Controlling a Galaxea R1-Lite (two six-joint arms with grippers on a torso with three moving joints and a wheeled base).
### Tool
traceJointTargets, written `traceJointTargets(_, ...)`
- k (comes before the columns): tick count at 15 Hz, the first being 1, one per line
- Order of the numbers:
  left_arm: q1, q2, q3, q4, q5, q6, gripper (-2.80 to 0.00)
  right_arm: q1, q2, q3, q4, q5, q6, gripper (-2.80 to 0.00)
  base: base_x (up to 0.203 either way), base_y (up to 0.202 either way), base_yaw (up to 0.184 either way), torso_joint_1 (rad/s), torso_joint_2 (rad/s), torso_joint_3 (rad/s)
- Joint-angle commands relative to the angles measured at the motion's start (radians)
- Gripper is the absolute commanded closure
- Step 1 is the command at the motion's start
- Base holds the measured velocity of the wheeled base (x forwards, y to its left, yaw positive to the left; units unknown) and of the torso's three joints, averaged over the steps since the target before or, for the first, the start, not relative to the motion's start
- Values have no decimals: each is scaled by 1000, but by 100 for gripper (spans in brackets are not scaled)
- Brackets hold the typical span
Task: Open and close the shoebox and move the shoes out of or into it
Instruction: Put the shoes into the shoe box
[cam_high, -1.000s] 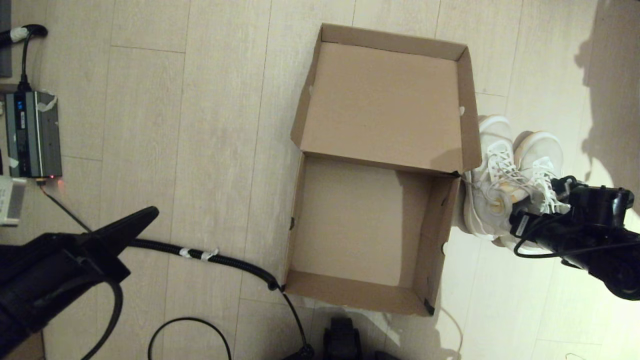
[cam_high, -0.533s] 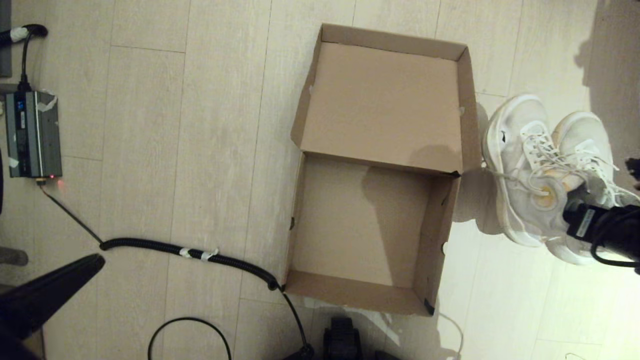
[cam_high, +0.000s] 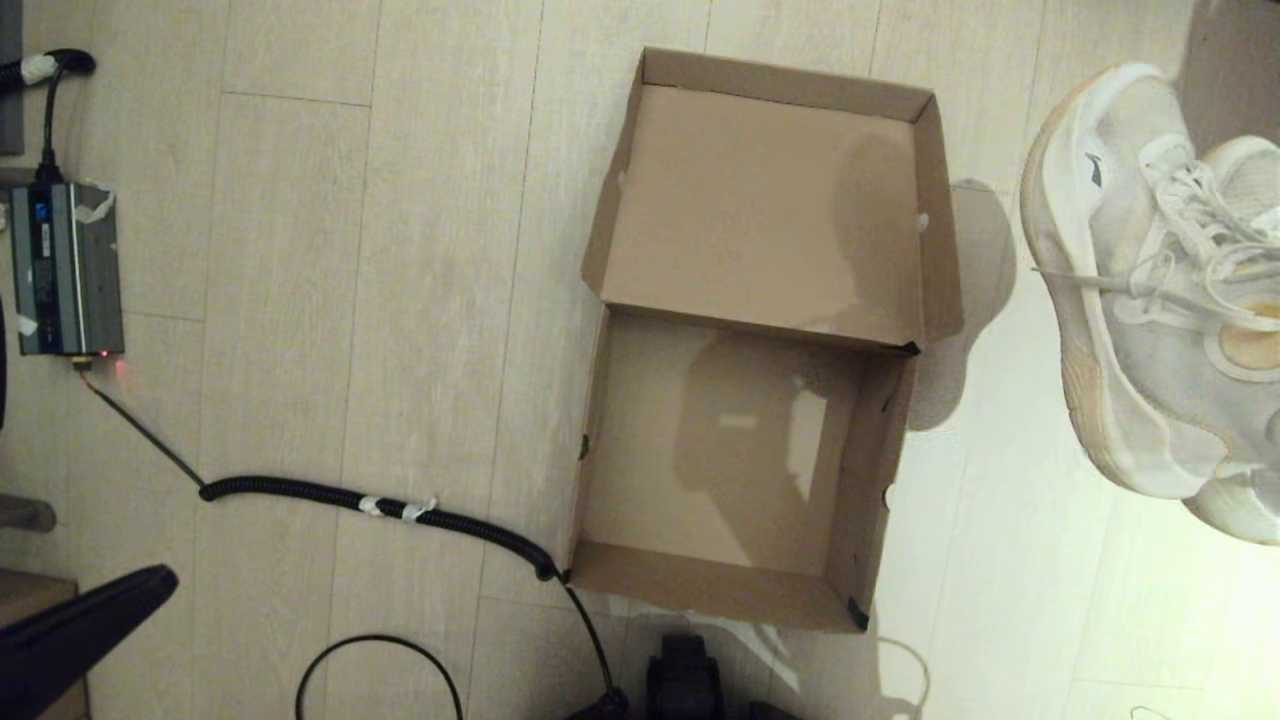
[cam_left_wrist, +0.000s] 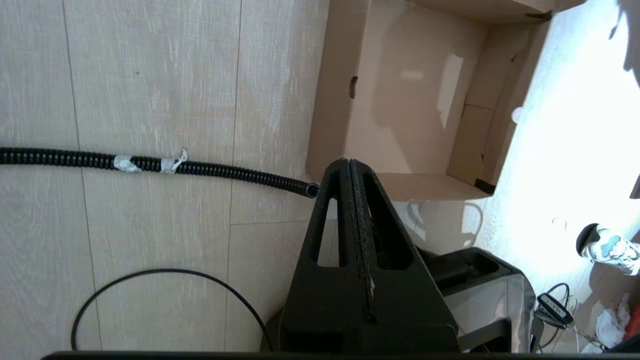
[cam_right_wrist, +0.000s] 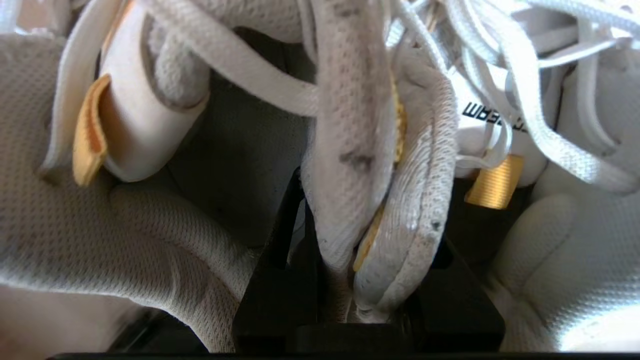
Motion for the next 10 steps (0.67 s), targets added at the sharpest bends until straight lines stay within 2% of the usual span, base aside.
traceJointTargets(1,-1,119,-19,-22,-2,-2,0,17,-32,-25,7,172,-16,0,0,0,0,0,0,0)
traceJointTargets(3,0,237,-45,-77,0,-2,0,85,-2,-30,11,268,-92,0,0,0,0,0,0,0)
traceJointTargets(5,2,365,-78,-148,28,-4,0,178,27,-22,11,321,-121,0,0,0,0,0,0,0)
traceJointTargets(10,5,613,-190,-297,125,-6,0,478,137,66,-7,342,-130,0,0,0,0,0,0,0)
